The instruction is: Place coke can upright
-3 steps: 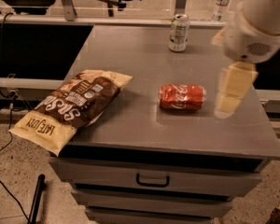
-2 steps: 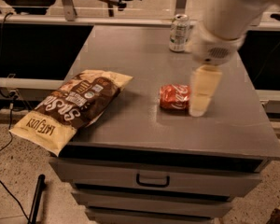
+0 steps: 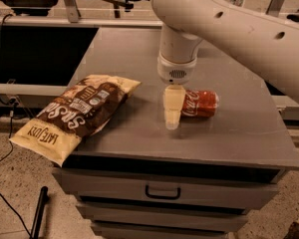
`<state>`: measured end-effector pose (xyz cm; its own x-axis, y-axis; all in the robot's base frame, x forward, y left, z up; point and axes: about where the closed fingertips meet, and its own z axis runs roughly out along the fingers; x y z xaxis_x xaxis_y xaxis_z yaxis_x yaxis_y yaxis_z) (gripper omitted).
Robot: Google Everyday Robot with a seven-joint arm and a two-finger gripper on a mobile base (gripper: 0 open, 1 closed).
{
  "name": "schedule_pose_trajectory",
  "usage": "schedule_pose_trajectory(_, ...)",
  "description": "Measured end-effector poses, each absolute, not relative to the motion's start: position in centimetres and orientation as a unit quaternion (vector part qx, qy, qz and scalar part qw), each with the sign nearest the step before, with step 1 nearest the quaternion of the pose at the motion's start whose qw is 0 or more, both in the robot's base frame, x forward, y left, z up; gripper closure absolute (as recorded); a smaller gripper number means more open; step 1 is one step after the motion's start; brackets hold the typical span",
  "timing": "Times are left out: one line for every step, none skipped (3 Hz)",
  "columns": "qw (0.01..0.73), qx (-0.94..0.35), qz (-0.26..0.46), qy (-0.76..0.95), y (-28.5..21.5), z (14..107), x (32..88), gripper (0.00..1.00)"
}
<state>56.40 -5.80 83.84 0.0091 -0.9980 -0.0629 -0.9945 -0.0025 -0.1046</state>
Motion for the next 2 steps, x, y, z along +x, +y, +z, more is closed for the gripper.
schedule_pose_trajectory(0.064,-0.703,-0.015,0.708,-6.4,84.0,56.2,0.0)
schedule_pose_trajectory(0.068,-0.702,-0.02,0.708,-7.6,84.4,55.6,0.0)
